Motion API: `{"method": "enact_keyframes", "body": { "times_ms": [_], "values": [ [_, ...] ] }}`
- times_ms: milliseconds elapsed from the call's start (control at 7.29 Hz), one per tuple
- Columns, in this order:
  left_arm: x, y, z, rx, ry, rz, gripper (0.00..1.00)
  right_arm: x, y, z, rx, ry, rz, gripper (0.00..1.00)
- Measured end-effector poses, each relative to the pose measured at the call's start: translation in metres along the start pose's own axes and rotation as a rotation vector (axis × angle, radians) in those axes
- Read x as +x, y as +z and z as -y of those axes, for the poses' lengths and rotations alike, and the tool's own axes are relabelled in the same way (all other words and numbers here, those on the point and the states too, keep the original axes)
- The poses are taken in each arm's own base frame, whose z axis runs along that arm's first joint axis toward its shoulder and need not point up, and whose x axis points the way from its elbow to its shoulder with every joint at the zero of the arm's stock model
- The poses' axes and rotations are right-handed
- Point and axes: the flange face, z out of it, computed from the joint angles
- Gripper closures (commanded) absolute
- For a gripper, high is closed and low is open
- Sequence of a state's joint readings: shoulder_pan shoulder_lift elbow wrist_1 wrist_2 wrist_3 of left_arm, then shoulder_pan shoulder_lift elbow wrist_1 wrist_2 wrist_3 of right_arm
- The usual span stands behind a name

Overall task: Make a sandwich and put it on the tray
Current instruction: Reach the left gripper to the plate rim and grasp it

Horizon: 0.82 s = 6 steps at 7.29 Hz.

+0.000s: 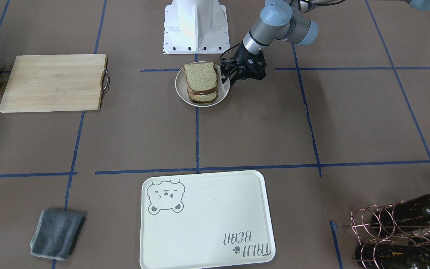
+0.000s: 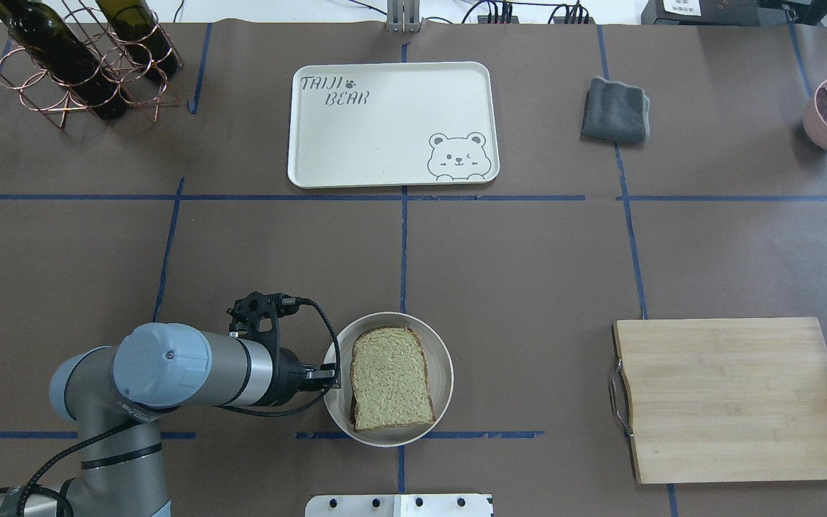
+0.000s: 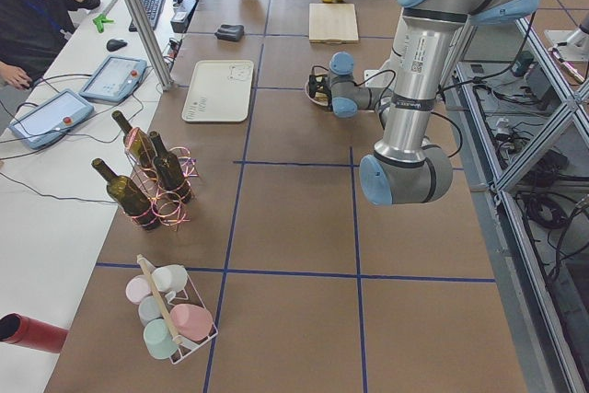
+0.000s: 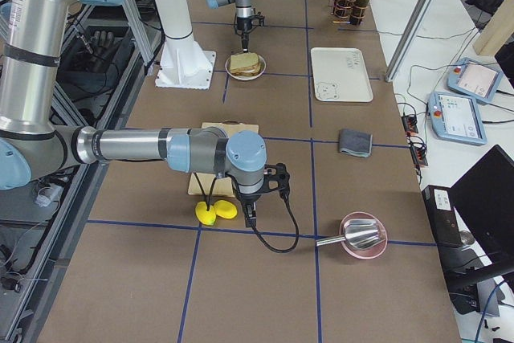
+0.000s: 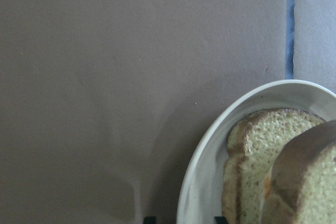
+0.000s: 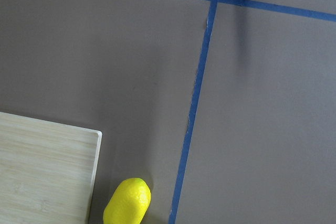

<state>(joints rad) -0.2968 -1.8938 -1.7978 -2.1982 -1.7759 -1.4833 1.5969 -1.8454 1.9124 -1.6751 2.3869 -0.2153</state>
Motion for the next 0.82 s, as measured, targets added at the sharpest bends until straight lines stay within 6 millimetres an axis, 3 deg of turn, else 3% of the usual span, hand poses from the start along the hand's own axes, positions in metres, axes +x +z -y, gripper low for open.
{"method": "enact_keyframes", "body": {
  "times_ms": [137, 274, 823],
  "values": [
    [-0.0006, 0.0011, 0.0, -0.001, 0.0, 0.002, 0.95, 0.0001, 0.0001, 0.0, 0.0, 0.001, 0.0, 0.0],
    [-0.0007, 0.0015, -0.0002, -0.001, 0.0, 0.003, 1.0, 0.0003, 0.0003, -0.0001, -0.001, 0.001, 0.0, 0.0],
    [0.0038, -0.0047, -0.0014, -0.006, 0.002, -0.012, 1.0, 0.0004, 0.0004, -0.0001, -0.001, 0.002, 0.0, 0.0]
  ]
}}
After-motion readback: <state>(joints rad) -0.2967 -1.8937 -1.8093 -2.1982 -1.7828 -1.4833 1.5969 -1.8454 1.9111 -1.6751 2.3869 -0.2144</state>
